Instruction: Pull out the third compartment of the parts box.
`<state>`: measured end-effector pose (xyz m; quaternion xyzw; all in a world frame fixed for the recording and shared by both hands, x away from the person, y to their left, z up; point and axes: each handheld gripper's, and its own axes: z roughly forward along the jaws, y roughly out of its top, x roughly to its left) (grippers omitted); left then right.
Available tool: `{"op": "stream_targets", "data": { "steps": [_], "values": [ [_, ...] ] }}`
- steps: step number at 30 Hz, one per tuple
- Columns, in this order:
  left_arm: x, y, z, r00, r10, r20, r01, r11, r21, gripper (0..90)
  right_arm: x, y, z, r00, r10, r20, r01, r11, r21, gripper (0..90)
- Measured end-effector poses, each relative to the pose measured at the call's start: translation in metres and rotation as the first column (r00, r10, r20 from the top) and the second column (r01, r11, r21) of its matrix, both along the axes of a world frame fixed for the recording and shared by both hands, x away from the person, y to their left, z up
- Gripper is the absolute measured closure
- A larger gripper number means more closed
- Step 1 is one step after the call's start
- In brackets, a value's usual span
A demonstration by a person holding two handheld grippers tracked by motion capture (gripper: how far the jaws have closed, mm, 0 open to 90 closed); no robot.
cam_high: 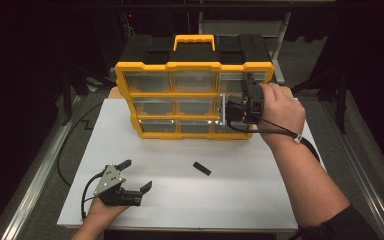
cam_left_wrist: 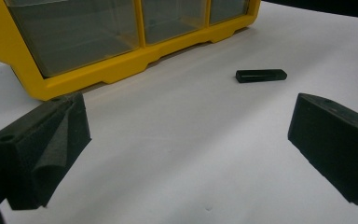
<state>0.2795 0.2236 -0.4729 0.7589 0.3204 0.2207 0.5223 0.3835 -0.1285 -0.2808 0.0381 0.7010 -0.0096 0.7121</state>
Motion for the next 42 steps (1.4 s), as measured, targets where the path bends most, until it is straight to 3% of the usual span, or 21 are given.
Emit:
{"op": "stream_targets", "data": {
  "steps": [3, 12, 42],
  "values": [
    [0.000, 0.000, 0.000, 1.0000, 0.000, 0.000, 0.000, 1.0000, -0.002, 0.2, 0.000, 0.000, 0.001, 1.0000, 0.000, 0.010, 0.000, 1.000, 0.000, 77.8],
    [0.001, 0.000, 0.000, 1.0000, 0.000, -0.006, 0.000, 1.0000, -0.007, 0.2, -0.004, 0.001, 0.000, 0.9999, 0.004, 0.013, -0.004, 1.000, -0.013, 79.1],
    [0.000, -0.003, -0.001, 0.9999, -0.009, -0.012, 0.008, 0.9999, -0.011, 0.2, -0.046, -0.002, -0.003, 0.9987, 0.039, 0.033, -0.039, 0.999, -0.017, 79.4]
  ]
}}
